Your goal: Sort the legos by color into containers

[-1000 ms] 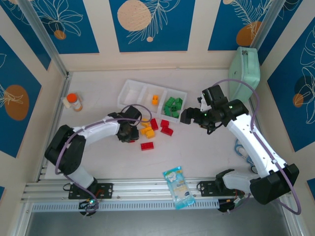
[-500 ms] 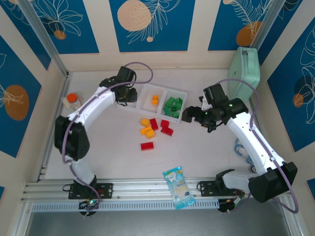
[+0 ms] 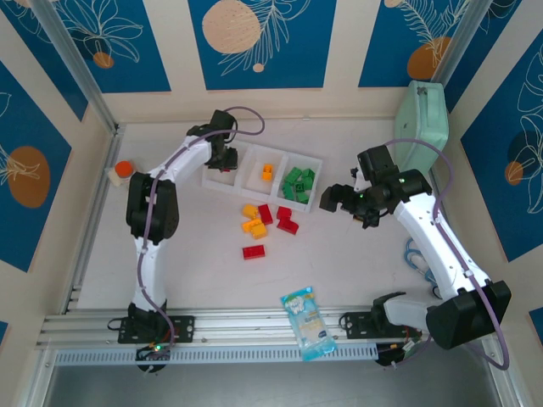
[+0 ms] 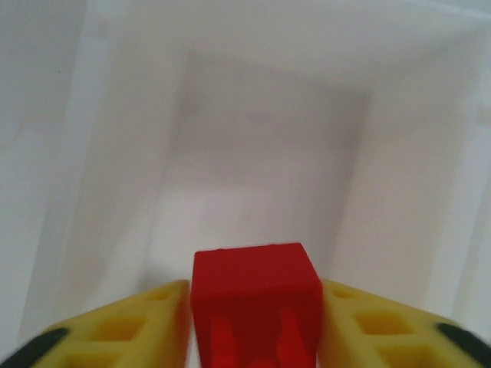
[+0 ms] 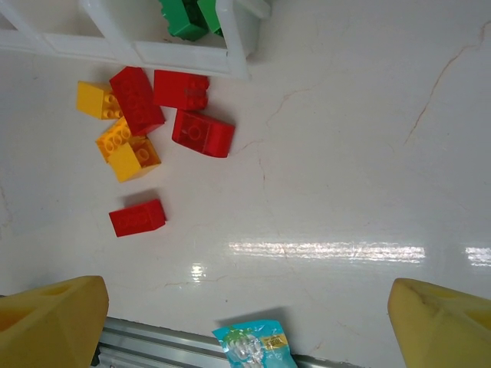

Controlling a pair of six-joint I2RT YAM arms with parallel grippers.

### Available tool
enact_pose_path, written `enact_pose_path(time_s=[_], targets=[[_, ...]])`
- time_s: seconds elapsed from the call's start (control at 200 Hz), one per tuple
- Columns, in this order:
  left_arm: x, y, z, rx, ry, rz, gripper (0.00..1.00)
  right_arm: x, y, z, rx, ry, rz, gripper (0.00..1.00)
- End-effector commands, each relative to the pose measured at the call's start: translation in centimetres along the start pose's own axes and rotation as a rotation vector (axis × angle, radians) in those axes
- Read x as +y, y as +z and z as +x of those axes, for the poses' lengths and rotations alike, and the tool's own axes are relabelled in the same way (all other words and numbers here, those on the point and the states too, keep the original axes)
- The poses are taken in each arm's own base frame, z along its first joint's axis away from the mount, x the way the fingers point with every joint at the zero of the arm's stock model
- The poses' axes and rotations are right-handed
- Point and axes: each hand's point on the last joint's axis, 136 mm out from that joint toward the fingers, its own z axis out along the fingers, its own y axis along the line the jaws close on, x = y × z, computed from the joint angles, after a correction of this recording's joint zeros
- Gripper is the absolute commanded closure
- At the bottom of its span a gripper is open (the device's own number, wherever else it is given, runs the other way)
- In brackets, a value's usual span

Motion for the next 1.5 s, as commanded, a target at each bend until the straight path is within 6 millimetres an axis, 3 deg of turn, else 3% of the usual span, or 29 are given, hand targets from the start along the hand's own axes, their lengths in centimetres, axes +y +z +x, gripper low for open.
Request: enact_pose_path(time_s=[0.0,0.095,0.195,0.295,0.42,0.585,0.635,0.69,0.785,0.815,0.925,1.071,1.271,1.496], targets=[[-0.4,-0.8,-1.8,-0.029,-0.048,0.067,0.43,0.4,-1.1,-0.1,-0.007,-0.008,-0.007,0.06],[-1.1,-2.2,-2.0,-0.037,-0.051,0.114,0.31,0.8,-1.3,-0.3,-0.01,-0.014,-0.014,0.06],[-2.1,-5.3,-2.1,-0.1,-0.055,0.202,0.2,1.4,-1.4,-0.5,-0.01,-0.026,-0.027,0.06],[-2.8,-8.6,0.0,-0.135,-0.042,0.292,0.08,2.1,-1.0,-0.6,0.008,-0.041,-0.035,0.06],[-3.1,-11.2,5.1,-0.117,-0.012,0.39,0.01,3.2,-0.1,-0.9,0.019,-0.069,-0.046,0.06],[-3.2,-12.3,14.8,-0.023,0.122,0.428,0.01,5.1,0.1,-1.4,0.014,-0.11,-0.083,0.06],[-3.8,-12.4,17.7,0.02,0.181,0.433,0.01,5.5,0.1,-1.5,0.013,-0.123,-0.082,0.06],[-5.8,-13.2,20.1,0.051,0.294,0.443,0.01,5.7,0.1,-1.6,0.01,-0.129,-0.082,0.06],[-8.9,-13.5,23.3,0.113,0.467,0.444,0.01,5.7,-0.1,-1.8,-0.003,-0.11,-0.074,0.05],[-9.3,-13.3,24.1,0.143,0.491,0.438,0.01,5.6,-0.1,-1.8,0.001,-0.105,-0.072,0.0],[-10.0,-12.0,26.7,0.234,0.595,0.398,0.01,4.8,-0.3,-1.4,0.003,-0.079,-0.035,0.01],[-10.4,-10.6,28.0,0.295,0.66,0.369,0.03,3.1,-1.4,-0.8,-0.05,-0.043,-0.016,0.01],[-10.7,-8.3,27.5,0.309,0.678,0.321,0.07,1.5,-3.2,-0.7,-0.109,0.01,-0.061,0.01],[-11.2,-5.9,27.4,0.348,0.69,0.279,0.16,0.7,-3.0,0.0,-0.073,0.001,-0.042,0.01]])
